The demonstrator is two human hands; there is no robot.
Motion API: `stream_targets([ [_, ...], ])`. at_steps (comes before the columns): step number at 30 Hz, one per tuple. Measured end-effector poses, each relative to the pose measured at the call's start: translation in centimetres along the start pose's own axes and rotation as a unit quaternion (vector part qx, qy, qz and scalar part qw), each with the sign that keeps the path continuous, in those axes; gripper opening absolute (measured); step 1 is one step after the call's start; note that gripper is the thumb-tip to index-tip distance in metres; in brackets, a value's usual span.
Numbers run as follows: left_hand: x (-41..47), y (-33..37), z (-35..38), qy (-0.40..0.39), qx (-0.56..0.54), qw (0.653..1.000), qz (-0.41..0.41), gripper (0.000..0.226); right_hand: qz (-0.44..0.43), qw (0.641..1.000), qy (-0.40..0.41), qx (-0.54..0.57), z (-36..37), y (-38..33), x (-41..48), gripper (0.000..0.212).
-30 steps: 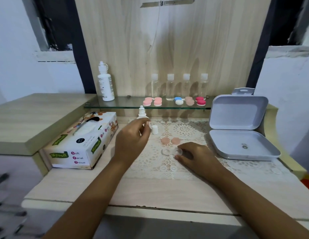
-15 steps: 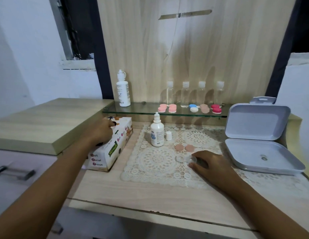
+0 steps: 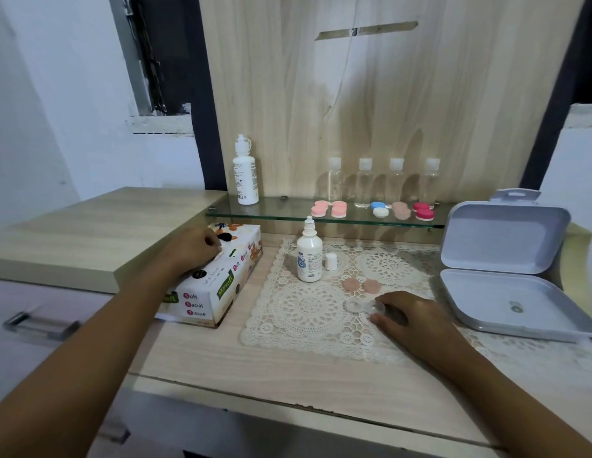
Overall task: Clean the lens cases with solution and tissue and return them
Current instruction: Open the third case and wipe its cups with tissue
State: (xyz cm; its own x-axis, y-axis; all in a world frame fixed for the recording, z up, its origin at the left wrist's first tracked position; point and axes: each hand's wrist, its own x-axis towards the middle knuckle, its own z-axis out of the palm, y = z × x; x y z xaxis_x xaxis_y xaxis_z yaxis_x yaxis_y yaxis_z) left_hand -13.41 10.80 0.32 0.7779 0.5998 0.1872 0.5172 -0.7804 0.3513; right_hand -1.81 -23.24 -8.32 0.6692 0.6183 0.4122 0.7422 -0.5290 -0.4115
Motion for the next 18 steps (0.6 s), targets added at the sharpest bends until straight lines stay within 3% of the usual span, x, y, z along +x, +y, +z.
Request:
stream_targets([
  [5,-0.3,0.2,-0.1,0.102,-0.141,0.984,-0.050,0.016,-0.004,1.000,0.001,0.006,0.0,0.2,0.1,0.028],
  [8,-0.3,0.0,-0.6,0.120,-0.193,0.972,-0.053,0.013,-0.004,1.000,0.002,0.008,0.0,0.3,0.0,0.027],
  [13,0.1,-0.3,-0.9,0.111,-0.244,0.962,-0.055,0.013,-0.010,1.000,0.003,0.009,0.1,0.4,0.1,0.028],
  [18,-0.3,0.9,-1.5,0.187,-0.252,0.949,-0.007,0.025,-0.012,1.000,0.003,0.007,0.2,0.3,0.2,0.028],
])
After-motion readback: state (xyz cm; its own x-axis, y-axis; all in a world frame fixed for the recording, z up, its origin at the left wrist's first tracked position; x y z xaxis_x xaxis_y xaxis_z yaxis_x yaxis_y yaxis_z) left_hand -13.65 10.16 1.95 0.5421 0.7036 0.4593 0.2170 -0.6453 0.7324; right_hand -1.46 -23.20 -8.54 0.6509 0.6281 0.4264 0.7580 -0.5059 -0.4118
